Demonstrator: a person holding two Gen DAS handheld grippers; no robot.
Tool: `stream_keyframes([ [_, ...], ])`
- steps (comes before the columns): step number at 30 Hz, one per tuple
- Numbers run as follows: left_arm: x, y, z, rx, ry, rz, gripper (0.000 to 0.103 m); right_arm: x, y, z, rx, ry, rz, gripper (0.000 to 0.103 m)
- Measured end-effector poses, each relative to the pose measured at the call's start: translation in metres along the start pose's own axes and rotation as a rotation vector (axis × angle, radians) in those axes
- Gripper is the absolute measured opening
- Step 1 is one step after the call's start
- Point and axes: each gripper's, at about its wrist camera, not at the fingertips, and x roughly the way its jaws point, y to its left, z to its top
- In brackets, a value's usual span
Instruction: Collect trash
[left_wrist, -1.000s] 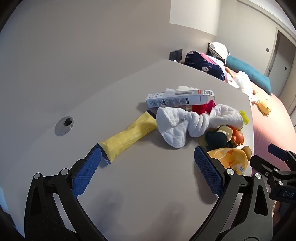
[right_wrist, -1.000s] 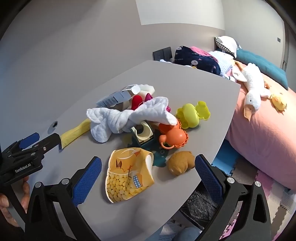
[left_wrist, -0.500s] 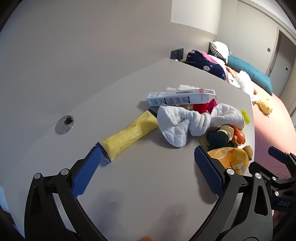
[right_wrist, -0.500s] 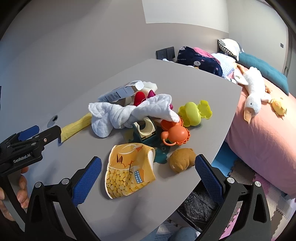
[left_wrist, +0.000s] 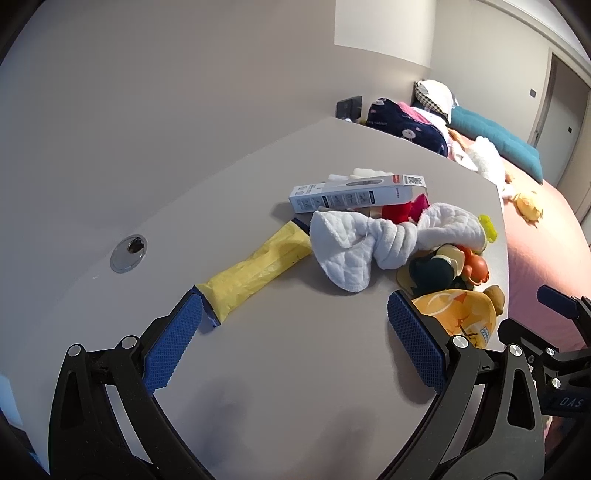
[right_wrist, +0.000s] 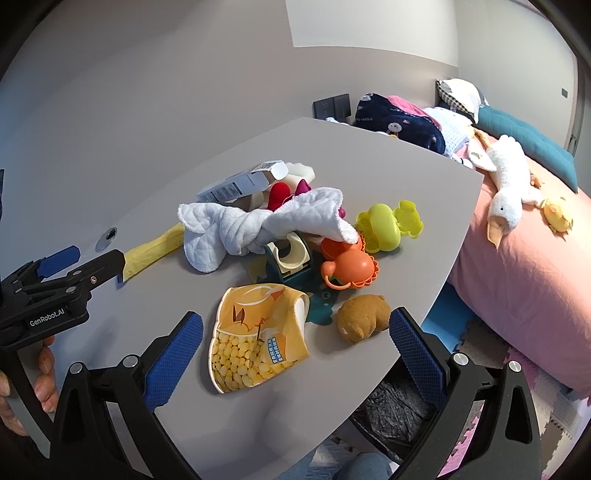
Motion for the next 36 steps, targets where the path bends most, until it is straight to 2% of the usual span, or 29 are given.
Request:
stream_keyframes([
  [29,0.000,-0.002,0.000,0.006,0.005,-0.014,0.097,-0.004,-0.001,0.000,-0.006,-0.004,-0.001,0.100],
  [36,0.005,-0.003,-0.004,0.008,0.002,-0.022,0.097,-0.007,-0.015,-0.001,0.008,-0.007,-0.005,0.100],
])
